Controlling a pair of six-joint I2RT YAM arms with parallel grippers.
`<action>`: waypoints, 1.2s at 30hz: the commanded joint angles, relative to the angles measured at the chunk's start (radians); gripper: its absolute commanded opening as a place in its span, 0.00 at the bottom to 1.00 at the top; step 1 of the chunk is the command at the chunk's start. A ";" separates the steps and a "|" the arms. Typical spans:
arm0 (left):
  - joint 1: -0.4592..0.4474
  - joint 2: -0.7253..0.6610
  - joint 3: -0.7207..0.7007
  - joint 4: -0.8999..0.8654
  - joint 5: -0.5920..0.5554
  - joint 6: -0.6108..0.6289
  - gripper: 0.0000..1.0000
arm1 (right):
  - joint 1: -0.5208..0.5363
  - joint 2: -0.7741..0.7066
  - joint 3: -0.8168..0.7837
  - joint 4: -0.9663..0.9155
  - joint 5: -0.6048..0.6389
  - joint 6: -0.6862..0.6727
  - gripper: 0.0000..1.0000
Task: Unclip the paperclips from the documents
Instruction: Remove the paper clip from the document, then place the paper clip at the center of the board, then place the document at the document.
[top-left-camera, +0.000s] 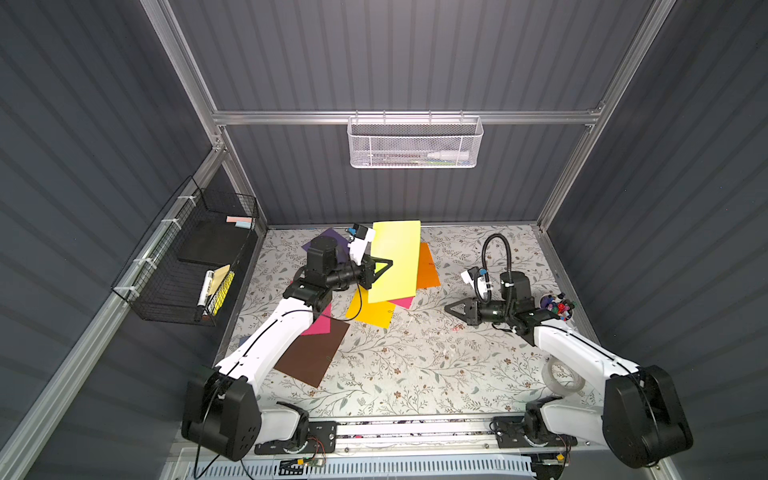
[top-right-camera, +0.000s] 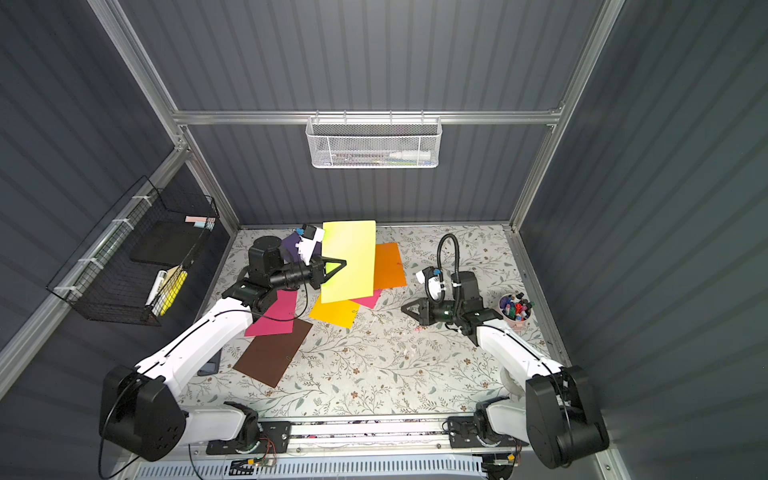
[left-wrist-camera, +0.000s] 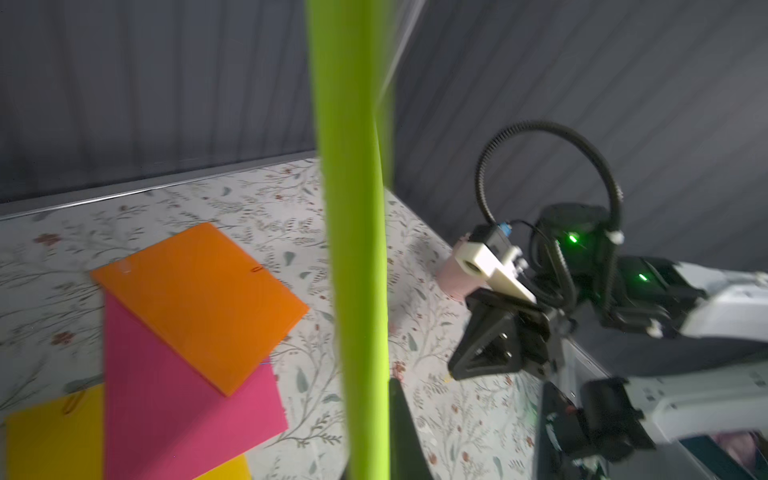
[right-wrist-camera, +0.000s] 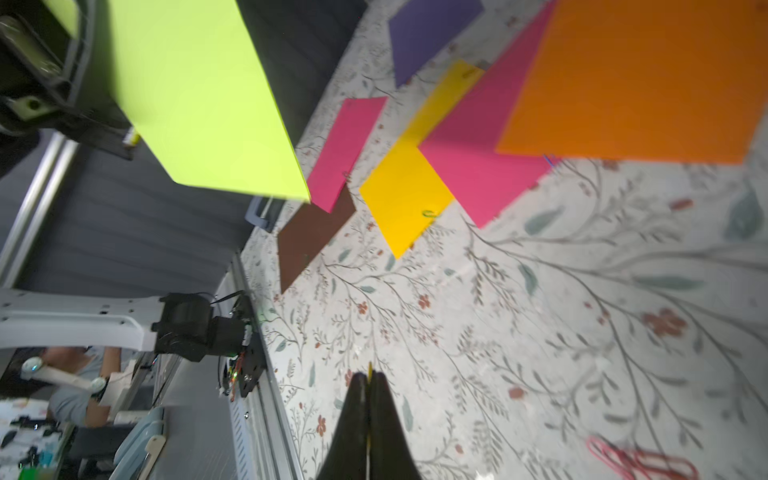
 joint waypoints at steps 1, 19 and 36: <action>0.069 0.076 0.042 0.086 -0.128 -0.058 0.00 | -0.005 0.031 -0.012 -0.176 0.233 0.031 0.05; 0.399 0.721 0.328 0.268 -0.158 -0.120 0.00 | 0.019 0.178 0.164 -0.520 0.597 0.047 0.40; 0.442 0.778 0.410 0.126 -0.484 -0.133 0.86 | 0.264 0.420 0.541 -0.454 0.563 -0.047 0.63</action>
